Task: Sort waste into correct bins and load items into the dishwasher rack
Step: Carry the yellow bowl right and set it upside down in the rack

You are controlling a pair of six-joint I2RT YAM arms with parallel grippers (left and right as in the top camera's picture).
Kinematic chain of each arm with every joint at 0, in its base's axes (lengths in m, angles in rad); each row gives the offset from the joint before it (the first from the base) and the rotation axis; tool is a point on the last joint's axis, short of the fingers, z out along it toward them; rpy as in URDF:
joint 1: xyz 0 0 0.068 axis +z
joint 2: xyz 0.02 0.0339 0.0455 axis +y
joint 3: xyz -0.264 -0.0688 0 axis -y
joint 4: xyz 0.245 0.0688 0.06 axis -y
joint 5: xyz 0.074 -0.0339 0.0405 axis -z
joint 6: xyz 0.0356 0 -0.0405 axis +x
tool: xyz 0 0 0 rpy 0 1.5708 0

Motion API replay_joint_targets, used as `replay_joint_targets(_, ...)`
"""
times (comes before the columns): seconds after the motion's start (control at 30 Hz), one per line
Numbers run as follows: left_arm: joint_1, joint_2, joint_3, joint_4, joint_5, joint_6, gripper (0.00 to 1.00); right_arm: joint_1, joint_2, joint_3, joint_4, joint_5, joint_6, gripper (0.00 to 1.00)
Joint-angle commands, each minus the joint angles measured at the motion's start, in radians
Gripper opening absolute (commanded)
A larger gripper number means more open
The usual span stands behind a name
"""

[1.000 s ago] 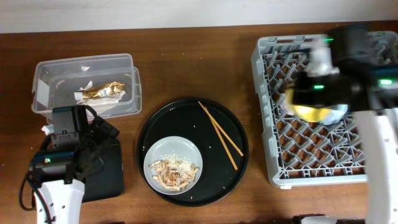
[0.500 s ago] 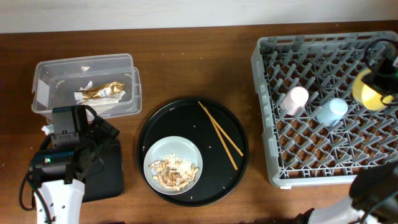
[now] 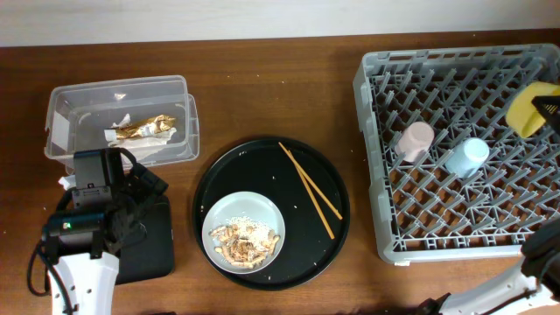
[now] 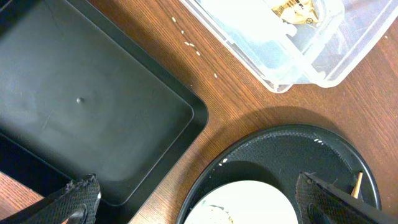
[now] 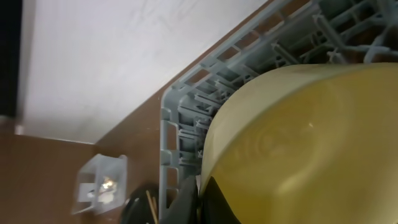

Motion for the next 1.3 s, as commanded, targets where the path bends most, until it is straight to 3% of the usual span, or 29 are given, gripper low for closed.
replay_joint_targets(0.0, 0.005, -0.006, -0.001, -0.001, -0.014, 0.013, 0.99, 0.007, 0.08, 0.001, -0.01, -0.155, -0.026, 0.04)
replay_joint_targets(0.5, 0.005, -0.006, -0.001, -0.001, -0.014, 0.013, 0.99, -0.053, 0.126, 0.001, -0.106, 0.002, -0.04, 0.04)
replay_joint_targets(0.77, 0.005, -0.006, -0.001, -0.001, -0.014, 0.013, 0.99, -0.094, 0.126, 0.001, -0.194, 0.028, -0.051, 0.11)
replay_joint_targets(1.0, 0.005, -0.006, -0.001, -0.001, -0.014, 0.013, 0.99, -0.137, 0.08, 0.002, -0.26, 0.124, -0.046, 0.27)
replay_joint_targets(1.13, 0.005, -0.006, -0.001, -0.001, -0.014, 0.013, 0.99, -0.18, 0.008, 0.002, -0.275, 0.327, 0.06, 0.3)
replay_joint_targets(1.27, 0.005, -0.006, -0.001, -0.001, -0.014, 0.013, 0.99, -0.235, -0.07, 0.002, -0.3, 0.369, 0.143, 0.3)
